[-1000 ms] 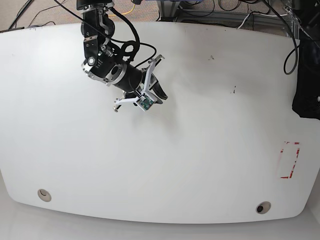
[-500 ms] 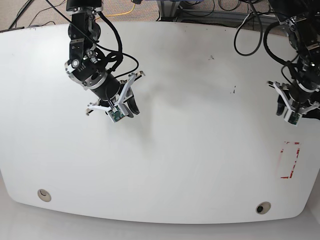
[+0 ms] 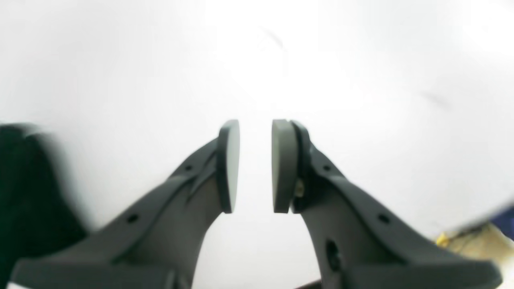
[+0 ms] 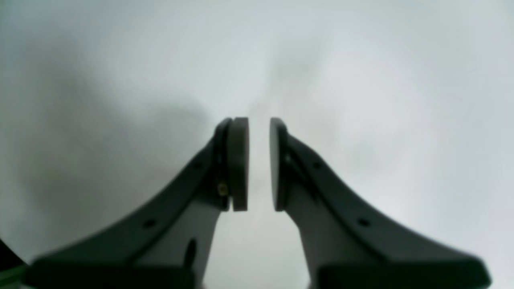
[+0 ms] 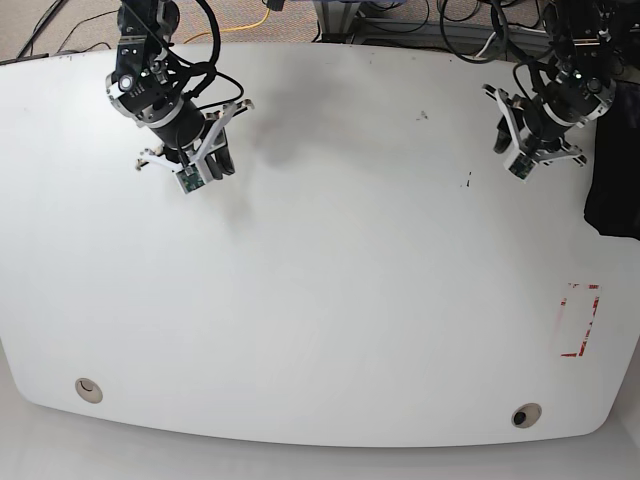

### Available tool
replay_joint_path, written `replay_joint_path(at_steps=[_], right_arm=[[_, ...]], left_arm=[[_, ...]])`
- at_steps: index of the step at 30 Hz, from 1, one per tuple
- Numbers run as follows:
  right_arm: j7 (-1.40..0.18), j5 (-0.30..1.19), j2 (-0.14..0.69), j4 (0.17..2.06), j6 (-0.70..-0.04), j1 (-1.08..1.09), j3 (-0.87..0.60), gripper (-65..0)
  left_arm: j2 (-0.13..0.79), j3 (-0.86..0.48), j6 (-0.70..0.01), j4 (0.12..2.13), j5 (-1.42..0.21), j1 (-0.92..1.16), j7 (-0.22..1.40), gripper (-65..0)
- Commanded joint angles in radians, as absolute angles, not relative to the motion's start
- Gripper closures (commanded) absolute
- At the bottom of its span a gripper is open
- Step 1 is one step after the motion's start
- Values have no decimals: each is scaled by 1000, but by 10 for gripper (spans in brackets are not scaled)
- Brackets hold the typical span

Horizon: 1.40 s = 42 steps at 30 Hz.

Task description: Layout the t-shirt on the table in an organized manner, then fold the t-shirt properly

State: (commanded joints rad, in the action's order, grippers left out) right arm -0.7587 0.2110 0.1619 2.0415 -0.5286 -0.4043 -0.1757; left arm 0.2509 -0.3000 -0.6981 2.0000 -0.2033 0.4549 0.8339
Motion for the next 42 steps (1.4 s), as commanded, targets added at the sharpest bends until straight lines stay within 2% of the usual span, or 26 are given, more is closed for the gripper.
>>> replay_joint_path(at_steps=[16, 19, 25, 28, 32, 36, 42], right_arm=[[-730, 211, 163, 2041, -529, -661, -177, -87], [-610, 203, 163, 2041, -529, -710, -177, -87], [-389, 202, 163, 2040, -521, -762, -177, -87], [-294, 194, 163, 2035, -518, -776, -180, -87], [-214, 107, 150, 2031, -518, -791, -208, -89], [-133, 54, 110, 2020, -522, -808, -246, -90], [-84, 48, 102, 2018, -524, -846, -280, -89]], left_arm=[[251, -300, -698, 2002, -202, 639, 828, -124], [249, -302, -698, 2000, -202, 641, 817, -122], [206, -309, -698, 1997, -197, 642, 684, -122], [186, -354, -698, 1995, -197, 642, 619, -122], [127, -432, -674, 1992, -197, 641, 506, -125], [125, -470, -630, 1985, -196, 639, 400, -125], [124, -512, -605, 1982, -196, 641, 361, -125]])
